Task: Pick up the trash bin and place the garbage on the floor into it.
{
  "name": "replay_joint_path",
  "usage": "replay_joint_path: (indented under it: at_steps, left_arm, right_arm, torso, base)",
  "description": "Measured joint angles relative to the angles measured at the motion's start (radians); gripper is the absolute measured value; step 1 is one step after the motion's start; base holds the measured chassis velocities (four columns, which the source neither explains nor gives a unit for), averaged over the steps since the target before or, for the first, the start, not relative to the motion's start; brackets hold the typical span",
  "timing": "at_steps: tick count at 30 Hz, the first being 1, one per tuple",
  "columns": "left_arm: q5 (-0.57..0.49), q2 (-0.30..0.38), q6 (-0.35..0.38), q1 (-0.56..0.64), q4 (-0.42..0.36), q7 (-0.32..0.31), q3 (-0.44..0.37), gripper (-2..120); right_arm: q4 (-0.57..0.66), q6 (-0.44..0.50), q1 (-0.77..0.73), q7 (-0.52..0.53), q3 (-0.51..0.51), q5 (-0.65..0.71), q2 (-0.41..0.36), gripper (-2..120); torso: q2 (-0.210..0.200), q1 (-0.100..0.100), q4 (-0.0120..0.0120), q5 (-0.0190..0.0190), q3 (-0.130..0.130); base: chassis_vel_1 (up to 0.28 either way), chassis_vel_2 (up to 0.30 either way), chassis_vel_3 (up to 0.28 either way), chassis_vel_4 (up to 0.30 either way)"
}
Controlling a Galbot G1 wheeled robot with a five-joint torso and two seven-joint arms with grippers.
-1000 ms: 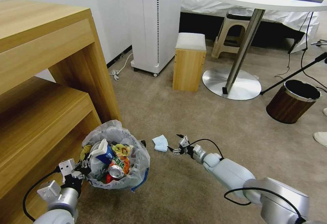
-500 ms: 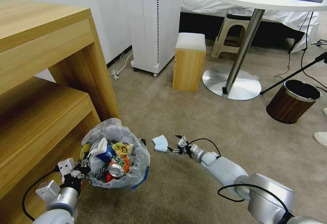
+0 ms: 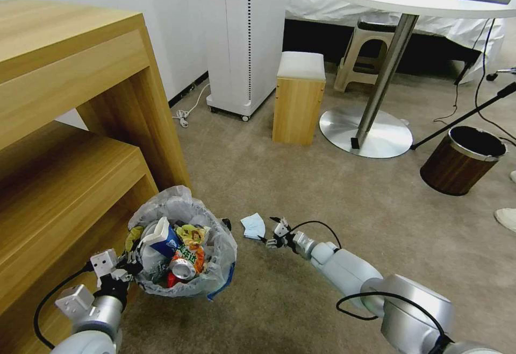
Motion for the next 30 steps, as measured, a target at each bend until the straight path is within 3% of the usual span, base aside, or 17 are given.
replay_joint_path:
  at_steps: [17,30]
  left_arm:
    - [0.000,-0.007,-0.005,0.017,-0.013,0.000,-0.004,3]
    - [0.002,-0.006,-0.007,0.018,-0.003,0.004,0.000,3]
  right_arm:
    - [-0.055,-0.014,0.004,0.017,0.014,-0.082,0.042,86]
    - [-0.063,-0.040,0.000,0.049,0.047,-0.123,0.025,73]
  torso:
    - [0.000,0.000,0.0001,0.0001,0.000]
    - [0.000,0.000,0.0000,0.0001,0.000]
  base:
    - [0.000,0.000,0.000,0.000]
    - [0.000,0.000,0.000,0.000]
